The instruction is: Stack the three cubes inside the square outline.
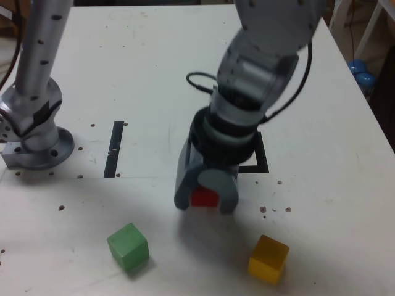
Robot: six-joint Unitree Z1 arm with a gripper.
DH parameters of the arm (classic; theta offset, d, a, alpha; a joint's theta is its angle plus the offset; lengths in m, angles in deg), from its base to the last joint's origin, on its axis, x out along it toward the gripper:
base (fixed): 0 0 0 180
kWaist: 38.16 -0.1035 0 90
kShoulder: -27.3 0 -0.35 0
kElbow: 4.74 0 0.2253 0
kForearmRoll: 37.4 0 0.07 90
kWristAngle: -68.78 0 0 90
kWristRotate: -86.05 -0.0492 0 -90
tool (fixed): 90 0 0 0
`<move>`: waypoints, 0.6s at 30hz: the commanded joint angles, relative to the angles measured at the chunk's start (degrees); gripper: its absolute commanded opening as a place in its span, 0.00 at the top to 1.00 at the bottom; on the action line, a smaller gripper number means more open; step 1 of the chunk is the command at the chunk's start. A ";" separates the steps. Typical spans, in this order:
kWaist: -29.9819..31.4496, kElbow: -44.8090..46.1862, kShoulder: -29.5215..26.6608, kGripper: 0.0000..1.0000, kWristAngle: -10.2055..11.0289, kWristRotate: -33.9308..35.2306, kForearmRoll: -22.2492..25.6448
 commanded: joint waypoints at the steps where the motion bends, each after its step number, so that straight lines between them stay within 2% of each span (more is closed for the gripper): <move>1: -1.03 -0.90 -0.98 0.70 0.87 -1.29 0.71; 12: -9.28 -1.92 -3.05 0.70 3.83 -10.51 1.41; 18: -13.35 -2.19 -3.10 0.70 4.29 -14.04 1.50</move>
